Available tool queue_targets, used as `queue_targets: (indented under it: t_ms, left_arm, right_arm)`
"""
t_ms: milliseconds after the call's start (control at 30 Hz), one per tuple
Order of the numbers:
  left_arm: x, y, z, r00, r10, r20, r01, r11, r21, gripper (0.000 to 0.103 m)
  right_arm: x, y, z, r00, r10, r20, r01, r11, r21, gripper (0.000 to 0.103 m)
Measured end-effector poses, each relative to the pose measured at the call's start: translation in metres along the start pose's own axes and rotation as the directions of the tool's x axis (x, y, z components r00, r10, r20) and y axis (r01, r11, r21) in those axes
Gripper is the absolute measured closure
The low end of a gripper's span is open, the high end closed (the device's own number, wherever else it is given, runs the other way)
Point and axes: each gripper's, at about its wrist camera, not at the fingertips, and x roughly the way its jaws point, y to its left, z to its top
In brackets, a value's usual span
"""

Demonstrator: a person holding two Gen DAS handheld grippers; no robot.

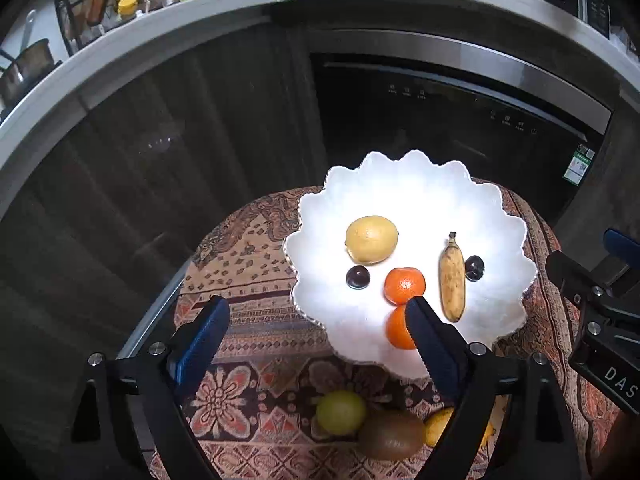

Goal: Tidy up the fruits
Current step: 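Withdraw both tools from the bowl toward the kiwi and mango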

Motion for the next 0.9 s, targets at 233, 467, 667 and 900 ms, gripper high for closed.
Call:
queue_targets:
  t_ms: [233, 467, 667, 900]
  left_arm:
    - [-0.019, 0.003, -0.014, 1.0, 0.007, 0.011, -0.007, 1.0, -0.003, 0.011]
    - [-0.032, 0.003, -0.032, 1.0, 0.011, 0.0, -0.011, 1.0, -0.017, 0.011]
    - [-0.034, -0.003, -0.045, 1.0, -0.004, -0.025, 0.003, 1.0, -0.029, 0.011]
    - [-0.031, -0.017, -0.06, 0.998, -0.019, -0.052, 0.018, 0.999, -0.027, 0.011]
  right_arm:
    - [-0.02, 0.004, -0.011, 1.0, -0.001, 0.013, 0.0, 1.0, 0.004, 0.023]
    - [-0.035, 0.003, -0.024, 1.0, -0.009, 0.014, 0.009, 1.0, 0.003, 0.023]
    - [-0.043, -0.002, -0.037, 1.0, -0.02, 0.004, 0.02, 1.0, 0.006, 0.023]
    - [-0.043, -0.013, -0.055, 1.0, -0.023, -0.021, 0.023, 1.0, 0.015, 0.023]
